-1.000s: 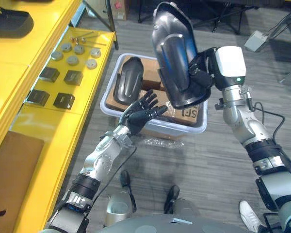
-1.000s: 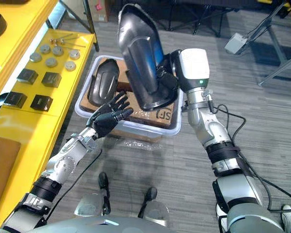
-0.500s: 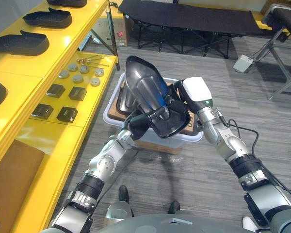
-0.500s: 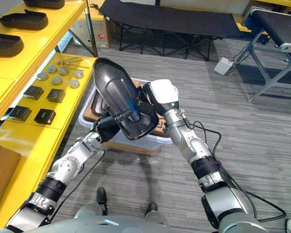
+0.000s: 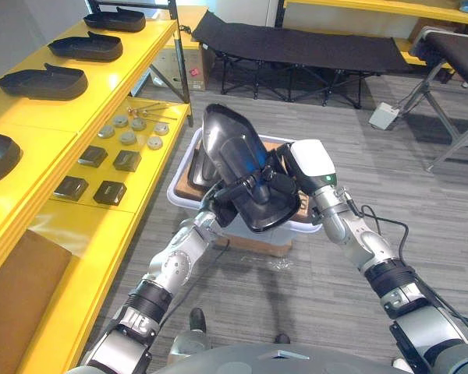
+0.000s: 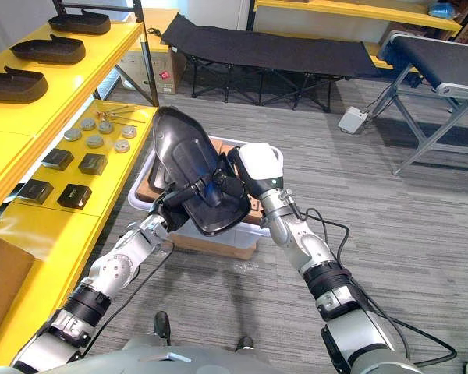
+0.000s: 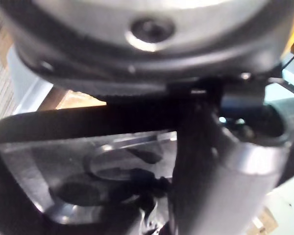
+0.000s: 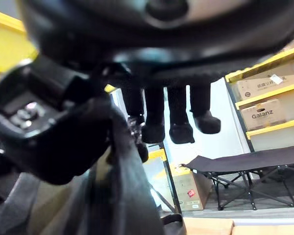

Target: Walk over and take three plastic housings, then place them on the shelf

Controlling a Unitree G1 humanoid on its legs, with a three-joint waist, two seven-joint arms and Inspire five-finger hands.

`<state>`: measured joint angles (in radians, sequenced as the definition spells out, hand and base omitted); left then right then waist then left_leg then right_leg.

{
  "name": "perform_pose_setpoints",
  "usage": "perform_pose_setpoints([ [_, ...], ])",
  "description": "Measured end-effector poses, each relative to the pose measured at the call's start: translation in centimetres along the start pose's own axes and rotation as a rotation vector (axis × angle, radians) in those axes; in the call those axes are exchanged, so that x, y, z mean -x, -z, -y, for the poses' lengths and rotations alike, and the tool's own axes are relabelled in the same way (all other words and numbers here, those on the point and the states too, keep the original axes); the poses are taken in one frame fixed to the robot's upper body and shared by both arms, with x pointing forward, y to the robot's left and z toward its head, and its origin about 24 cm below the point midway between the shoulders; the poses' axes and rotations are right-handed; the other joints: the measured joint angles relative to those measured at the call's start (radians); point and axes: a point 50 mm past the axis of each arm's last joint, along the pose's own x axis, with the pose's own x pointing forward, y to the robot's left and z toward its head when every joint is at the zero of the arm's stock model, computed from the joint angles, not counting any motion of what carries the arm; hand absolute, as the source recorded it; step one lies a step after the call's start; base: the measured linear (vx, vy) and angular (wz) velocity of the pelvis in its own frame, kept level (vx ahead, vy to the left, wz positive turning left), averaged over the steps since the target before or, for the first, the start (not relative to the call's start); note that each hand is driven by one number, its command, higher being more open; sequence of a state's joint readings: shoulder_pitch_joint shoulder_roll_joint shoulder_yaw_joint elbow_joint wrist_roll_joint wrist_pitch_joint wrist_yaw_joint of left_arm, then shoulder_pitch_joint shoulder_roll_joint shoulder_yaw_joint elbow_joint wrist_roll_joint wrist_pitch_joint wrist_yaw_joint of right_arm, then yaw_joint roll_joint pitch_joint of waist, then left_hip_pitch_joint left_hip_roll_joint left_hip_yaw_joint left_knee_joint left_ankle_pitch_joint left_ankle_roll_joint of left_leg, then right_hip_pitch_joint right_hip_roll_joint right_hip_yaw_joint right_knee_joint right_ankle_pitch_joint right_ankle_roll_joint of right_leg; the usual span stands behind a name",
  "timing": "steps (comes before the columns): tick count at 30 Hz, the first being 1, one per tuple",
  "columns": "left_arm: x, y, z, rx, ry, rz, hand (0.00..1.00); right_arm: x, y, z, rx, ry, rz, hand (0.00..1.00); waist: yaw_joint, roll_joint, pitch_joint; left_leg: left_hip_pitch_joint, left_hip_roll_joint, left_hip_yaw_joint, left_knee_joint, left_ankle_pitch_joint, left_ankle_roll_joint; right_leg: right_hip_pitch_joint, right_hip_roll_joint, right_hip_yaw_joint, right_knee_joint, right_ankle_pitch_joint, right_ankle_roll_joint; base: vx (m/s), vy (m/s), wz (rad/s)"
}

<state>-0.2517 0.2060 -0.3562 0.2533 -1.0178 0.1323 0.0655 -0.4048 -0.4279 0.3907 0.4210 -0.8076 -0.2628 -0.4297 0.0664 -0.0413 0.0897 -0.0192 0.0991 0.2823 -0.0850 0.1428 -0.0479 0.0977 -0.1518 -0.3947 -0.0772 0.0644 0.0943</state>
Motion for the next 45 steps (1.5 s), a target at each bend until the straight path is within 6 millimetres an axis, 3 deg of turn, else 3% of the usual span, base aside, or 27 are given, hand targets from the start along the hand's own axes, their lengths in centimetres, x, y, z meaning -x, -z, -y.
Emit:
perform_pose_setpoints([
  [7,0.2,0.1,-0.4,-0.008,-0.033,0.043,0.00,-0.2,-0.7,-0.5,-0.067,0.021,-0.030,0.00,0.012,-0.005,-0.004,0.007,-0.002,-0.007,0.000,0.000,0.000,0.009,-0.001,-0.003,-0.001,0.000,0.000,0.00,0.001,0.01],
  [8,0.2,0.1,-0.4,-0.009,-0.033,0.046,0.00,-0.2,-0.7,-0.5,-0.071,0.025,-0.033,1.00,0.012,-0.005,-0.004,0.009,-0.001,-0.007,0.000,0.000,0.000,0.010,-0.001,-0.002,-0.001,0.000,0.000,0.00,0.000,0.00],
  [16,0.4,-0.7,-0.8,-0.001,-0.064,0.143,0.00,1.5,-1.8,-1.0,-0.326,0.129,-0.137,1.00,0.006,-0.021,-0.014,0.024,0.005,0.017,-0.001,-0.006,-0.007,0.004,-0.001,0.025,-0.006,0.000,0.000,-0.01,0.009,-0.10],
  [20,1.6,-3.1,-0.6,-0.061,-0.088,0.333,0.00,2.1,-3.7,0.0,-0.793,0.149,-0.147,1.00,-0.013,-0.023,-0.015,0.029,0.002,0.046,0.000,-0.010,-0.012,-0.010,0.003,0.047,-0.001,0.001,-0.002,0.02,0.002,-0.20],
  [23,2.8,-4.6,-0.5,-0.203,-0.130,0.462,0.00,2.0,-4.2,2.3,-1.158,0.240,-0.082,1.00,-0.022,-0.022,-0.016,0.044,0.001,0.058,0.001,-0.014,-0.017,-0.010,0.002,0.071,-0.001,0.001,-0.002,0.03,0.003,-0.22],
  [25,4.4,-5.5,-1.6,-0.356,-0.240,0.559,0.00,2.8,-3.1,4.6,-1.388,0.398,-0.021,1.00,-0.032,-0.014,-0.028,0.056,0.000,0.069,0.001,-0.021,-0.020,-0.008,-0.001,0.078,0.001,0.002,-0.001,0.04,0.000,-0.18],
  [29,7.2,-6.6,-3.9,-0.496,-0.464,0.647,0.00,5.8,-0.3,5.7,-1.458,0.548,-0.072,1.00,-0.046,-0.005,-0.034,0.066,0.000,0.082,0.000,-0.031,-0.021,-0.011,-0.002,0.093,0.004,0.000,-0.001,0.02,0.006,-0.15],
  [33,10.3,-6.2,-6.1,-0.518,-0.677,0.695,0.00,10.6,2.0,4.3,-1.463,0.630,-0.277,1.00,-0.061,0.010,-0.043,0.079,0.001,0.104,0.000,-0.044,-0.029,-0.011,-0.003,0.114,0.000,-0.002,-0.003,0.01,0.006,-0.15],
  [39,12.1,-4.2,-5.2,-0.488,-0.663,0.715,0.00,15.4,1.5,0.2,-1.520,0.480,-0.585,1.00,-0.072,0.027,-0.053,0.079,0.009,0.123,0.000,-0.058,-0.036,-0.022,0.003,0.130,-0.005,-0.010,-0.008,0.01,-0.005,-0.10],
  [43,13.0,-4.4,-5.0,-0.485,-0.643,0.750,0.00,17.4,1.8,-1.8,-1.523,0.447,-0.715,1.00,-0.076,0.031,-0.055,0.080,0.018,0.130,0.001,-0.056,-0.034,-0.026,0.013,0.136,-0.006,-0.008,-0.010,0.02,-0.016,-0.06],
  [45,13.5,-4.6,-5.1,-0.497,-0.662,0.767,0.00,17.5,1.9,-1.7,-1.506,0.432,-0.714,1.00,-0.074,0.035,-0.056,0.080,0.020,0.130,0.001,-0.057,-0.035,-0.026,0.015,0.135,-0.006,-0.008,-0.010,0.00,0.000,0.00],
])
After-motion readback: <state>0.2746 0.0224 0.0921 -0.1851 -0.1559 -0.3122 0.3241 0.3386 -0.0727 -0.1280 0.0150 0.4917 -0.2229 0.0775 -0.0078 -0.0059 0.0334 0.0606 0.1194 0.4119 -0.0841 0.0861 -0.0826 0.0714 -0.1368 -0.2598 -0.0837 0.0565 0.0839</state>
